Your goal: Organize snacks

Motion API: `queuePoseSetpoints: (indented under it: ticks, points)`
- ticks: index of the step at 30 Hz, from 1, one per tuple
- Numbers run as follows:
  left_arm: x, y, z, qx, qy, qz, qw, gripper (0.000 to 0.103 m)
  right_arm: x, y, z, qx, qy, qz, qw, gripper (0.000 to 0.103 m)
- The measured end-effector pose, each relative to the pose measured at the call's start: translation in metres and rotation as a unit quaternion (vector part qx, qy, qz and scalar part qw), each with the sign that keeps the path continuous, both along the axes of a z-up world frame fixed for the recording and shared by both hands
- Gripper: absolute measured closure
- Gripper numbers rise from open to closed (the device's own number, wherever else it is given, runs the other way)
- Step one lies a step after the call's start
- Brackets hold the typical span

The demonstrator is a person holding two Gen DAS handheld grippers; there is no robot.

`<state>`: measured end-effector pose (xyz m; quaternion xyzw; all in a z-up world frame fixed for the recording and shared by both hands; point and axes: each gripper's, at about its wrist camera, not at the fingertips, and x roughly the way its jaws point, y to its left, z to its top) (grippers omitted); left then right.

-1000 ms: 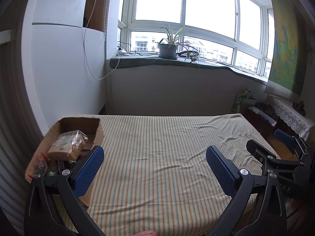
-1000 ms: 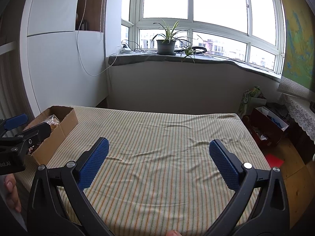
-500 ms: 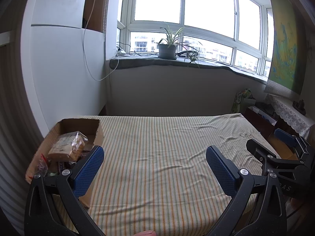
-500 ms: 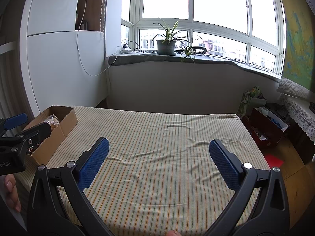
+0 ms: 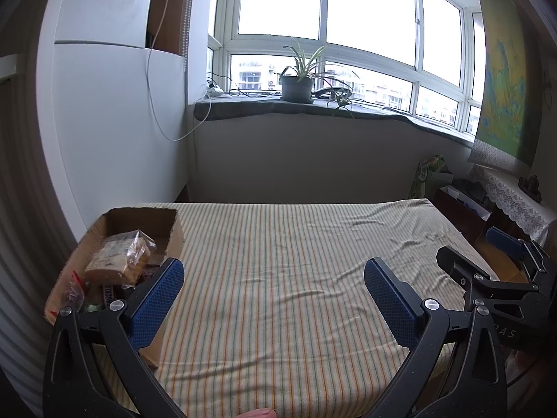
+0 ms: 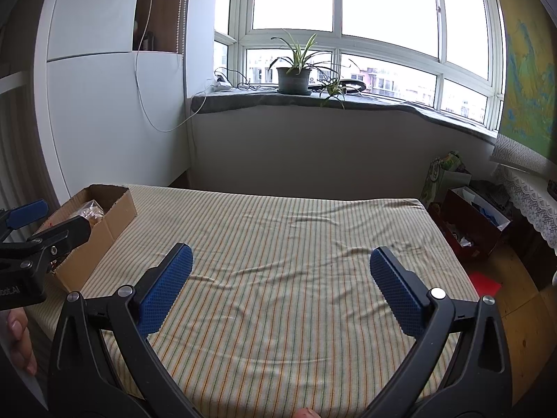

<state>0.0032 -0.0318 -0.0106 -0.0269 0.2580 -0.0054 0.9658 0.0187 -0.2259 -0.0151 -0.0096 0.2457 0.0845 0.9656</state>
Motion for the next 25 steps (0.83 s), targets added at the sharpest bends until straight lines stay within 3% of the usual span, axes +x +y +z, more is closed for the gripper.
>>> queuePoseSetpoints:
  ticks: [19, 25]
  points:
    - [0.0023, -0.0037, -0.0050, 0.006, 0.007, -0.005, 0.9999, 0.000, 0.0024, -0.0048, -0.0088, 0.000, 0.008, 0.000, 1.000, 0.000]
    - [-0.0017, -0.0068, -0.0044, 0.027, -0.005, 0.009, 0.9996, 0.000, 0.0032, -0.0054, -0.0102, -0.001, 0.009, 0.001, 1.000, 0.000]
